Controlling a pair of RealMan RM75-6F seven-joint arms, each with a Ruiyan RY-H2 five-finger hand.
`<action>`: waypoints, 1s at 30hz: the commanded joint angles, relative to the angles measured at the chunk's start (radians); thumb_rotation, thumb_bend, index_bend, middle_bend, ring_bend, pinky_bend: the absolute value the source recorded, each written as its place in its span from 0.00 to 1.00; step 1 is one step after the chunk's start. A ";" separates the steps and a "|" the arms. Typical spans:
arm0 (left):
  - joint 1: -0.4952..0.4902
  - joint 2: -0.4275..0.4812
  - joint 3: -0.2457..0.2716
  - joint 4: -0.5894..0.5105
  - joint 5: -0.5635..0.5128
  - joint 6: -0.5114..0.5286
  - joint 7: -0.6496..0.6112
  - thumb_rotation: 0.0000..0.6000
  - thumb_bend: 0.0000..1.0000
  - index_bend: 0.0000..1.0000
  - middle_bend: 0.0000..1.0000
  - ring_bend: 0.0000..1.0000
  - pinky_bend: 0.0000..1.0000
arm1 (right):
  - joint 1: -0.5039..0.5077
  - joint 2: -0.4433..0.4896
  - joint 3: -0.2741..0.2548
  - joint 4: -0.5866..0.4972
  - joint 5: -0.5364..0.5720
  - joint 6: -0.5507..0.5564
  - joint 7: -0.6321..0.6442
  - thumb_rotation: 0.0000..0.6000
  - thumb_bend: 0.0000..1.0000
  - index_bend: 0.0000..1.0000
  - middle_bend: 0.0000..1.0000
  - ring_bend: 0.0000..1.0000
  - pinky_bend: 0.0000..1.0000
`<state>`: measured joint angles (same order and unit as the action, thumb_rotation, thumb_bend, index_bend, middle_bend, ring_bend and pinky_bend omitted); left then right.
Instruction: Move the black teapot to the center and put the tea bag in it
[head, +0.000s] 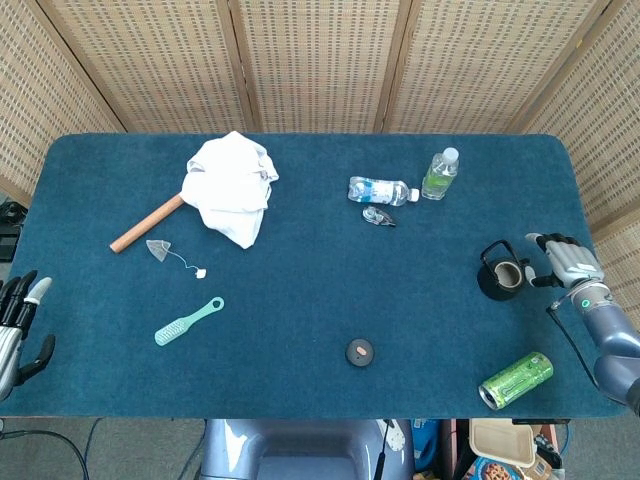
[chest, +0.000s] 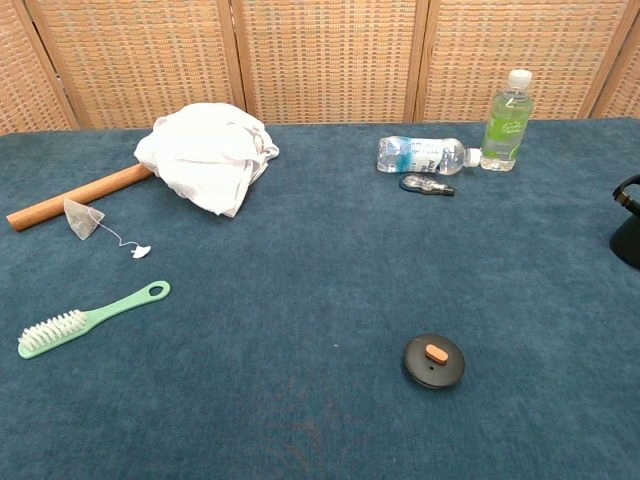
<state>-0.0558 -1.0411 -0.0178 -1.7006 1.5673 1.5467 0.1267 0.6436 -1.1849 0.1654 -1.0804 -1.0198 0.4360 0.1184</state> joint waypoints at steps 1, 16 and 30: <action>0.000 0.000 0.000 0.000 -0.001 -0.001 0.000 1.00 0.48 0.03 0.00 0.00 0.00 | 0.010 -0.007 -0.002 0.010 -0.010 -0.013 0.007 0.77 0.69 0.14 0.20 0.02 0.06; 0.010 -0.008 0.007 0.014 -0.010 -0.003 -0.013 1.00 0.48 0.03 0.00 0.00 0.00 | 0.058 -0.030 -0.018 0.009 -0.043 -0.050 0.005 0.77 0.69 0.14 0.21 0.02 0.06; 0.009 -0.017 0.006 0.028 -0.024 -0.017 -0.020 1.00 0.48 0.03 0.00 0.00 0.00 | 0.068 0.018 -0.026 -0.152 -0.093 -0.011 -0.002 0.77 0.69 0.14 0.21 0.02 0.06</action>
<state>-0.0471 -1.0582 -0.0119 -1.6723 1.5429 1.5294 0.1065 0.7104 -1.1780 0.1404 -1.2106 -1.1028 0.4164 0.1165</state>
